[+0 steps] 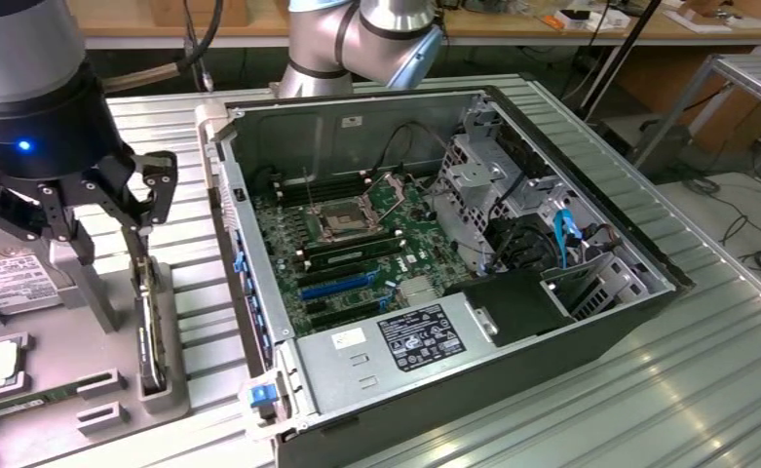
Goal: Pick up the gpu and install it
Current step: 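Pick up the gpu and move the gpu toward the slot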
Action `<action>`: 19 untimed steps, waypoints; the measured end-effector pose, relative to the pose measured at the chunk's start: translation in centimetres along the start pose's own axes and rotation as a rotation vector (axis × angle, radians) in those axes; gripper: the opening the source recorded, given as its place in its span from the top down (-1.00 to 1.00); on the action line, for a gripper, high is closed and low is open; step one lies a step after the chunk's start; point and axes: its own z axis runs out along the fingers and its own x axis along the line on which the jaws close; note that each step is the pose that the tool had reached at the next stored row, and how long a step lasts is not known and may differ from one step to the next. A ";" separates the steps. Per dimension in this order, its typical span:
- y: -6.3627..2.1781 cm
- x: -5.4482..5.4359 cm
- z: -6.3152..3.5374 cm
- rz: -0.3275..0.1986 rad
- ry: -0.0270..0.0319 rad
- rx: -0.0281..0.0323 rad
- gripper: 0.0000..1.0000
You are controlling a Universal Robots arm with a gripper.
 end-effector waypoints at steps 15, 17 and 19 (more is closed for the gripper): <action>-3.60 -0.1 3.62 0.000 -0.0025 -0.0002 0.04; -3.62 -0.1 4.09 0.000 -0.0025 -0.0001 0.04; -3.64 -0.1 4.57 0.000 -0.0025 -0.0002 0.04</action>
